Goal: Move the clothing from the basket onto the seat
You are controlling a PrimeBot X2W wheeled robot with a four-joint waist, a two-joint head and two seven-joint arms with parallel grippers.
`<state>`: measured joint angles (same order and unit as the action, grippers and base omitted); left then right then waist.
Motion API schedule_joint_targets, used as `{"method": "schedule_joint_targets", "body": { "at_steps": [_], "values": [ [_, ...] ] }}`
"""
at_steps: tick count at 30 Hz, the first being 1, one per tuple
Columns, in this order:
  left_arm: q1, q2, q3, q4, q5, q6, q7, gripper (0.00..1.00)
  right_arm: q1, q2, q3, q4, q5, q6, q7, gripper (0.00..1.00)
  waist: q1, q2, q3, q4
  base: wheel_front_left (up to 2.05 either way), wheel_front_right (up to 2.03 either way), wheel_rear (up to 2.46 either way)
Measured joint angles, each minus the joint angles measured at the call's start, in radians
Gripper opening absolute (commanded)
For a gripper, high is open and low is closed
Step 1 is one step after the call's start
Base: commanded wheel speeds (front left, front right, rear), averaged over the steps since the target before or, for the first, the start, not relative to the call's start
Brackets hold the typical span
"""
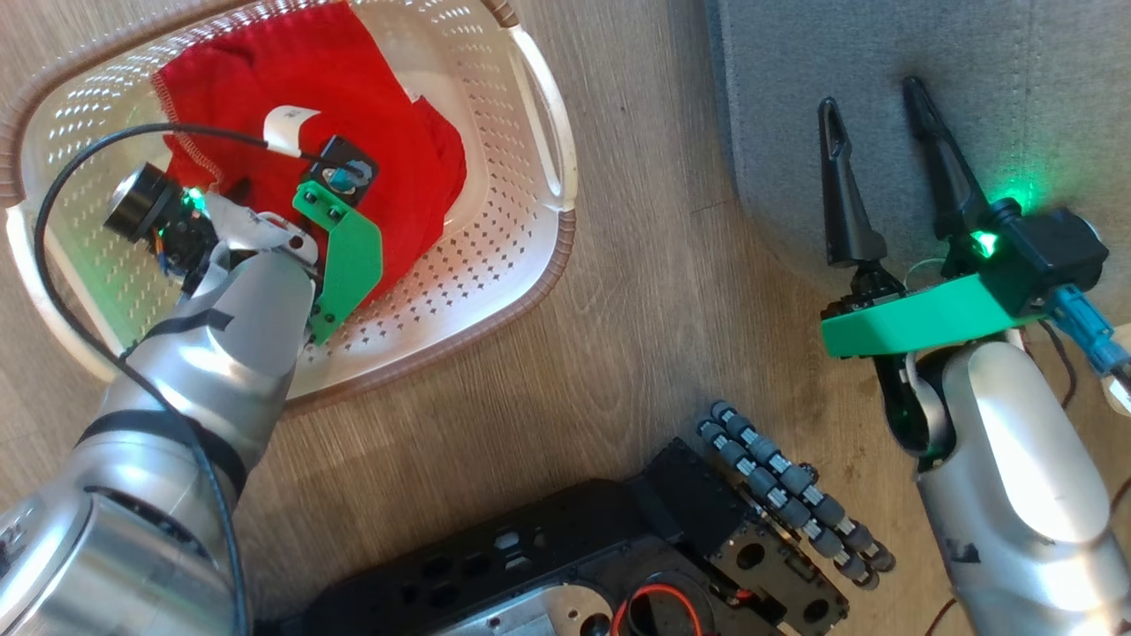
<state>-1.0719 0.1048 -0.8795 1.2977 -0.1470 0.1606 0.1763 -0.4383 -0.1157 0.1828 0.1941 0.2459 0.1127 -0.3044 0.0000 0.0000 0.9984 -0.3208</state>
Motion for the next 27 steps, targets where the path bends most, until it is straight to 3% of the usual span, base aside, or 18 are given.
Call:
{"method": "schedule_joint_targets", "body": {
  "at_steps": [9, 10, 11, 12, 13, 27],
  "values": [
    [-0.015, 0.0, -0.022, 0.0, 0.0, 0.001, 0.008, 1.0, 0.012, -0.004, -0.01, -0.021, -0.01, -0.006, -0.006, 1.0, 0.0, 0.0, 0.014, 0.011, 0.0, 0.0, 0.0],
    [-0.015, 0.0, -0.023, 0.0, 0.0, 0.001, 0.011, 0.83, 0.012, -0.004, -0.01, -0.021, -0.01, -0.007, -0.006, 1.0, 0.0, 0.0, 0.014, 0.011, 0.0, 0.0, 0.0],
    [-0.015, 0.0, -0.023, 0.0, 0.0, 0.001, 0.017, 0.45, 0.012, -0.004, -0.009, -0.021, -0.01, -0.008, -0.006, 1.0, 0.0, 0.0, 0.014, 0.011, 0.0, 0.0, 0.0],
    [-0.015, 0.001, -0.024, 0.0, -0.001, 0.001, 0.018, 0.16, 0.012, -0.004, -0.009, -0.021, -0.01, -0.008, -0.006, 1.0, 0.0, 0.0, 0.014, 0.011, 0.0, 0.0, 0.0],
    [-0.015, 0.001, -0.025, 0.0, -0.001, 0.0, 0.02, 0.0, 0.012, -0.004, -0.009, -0.021, -0.01, -0.008, -0.006, 1.0, 0.0, 0.0, 0.013, 0.011, 0.0, 0.0, 0.0],
    [-0.012, 0.016, -0.02, 0.003, -0.043, 0.012, -0.022, 0.0, -0.005, 0.008, 0.007, 0.029, -0.009, -0.008, 0.003, 1.0, 0.0, 0.0, -0.025, 0.0, 0.0, 0.0, 0.0]
  ]
}}
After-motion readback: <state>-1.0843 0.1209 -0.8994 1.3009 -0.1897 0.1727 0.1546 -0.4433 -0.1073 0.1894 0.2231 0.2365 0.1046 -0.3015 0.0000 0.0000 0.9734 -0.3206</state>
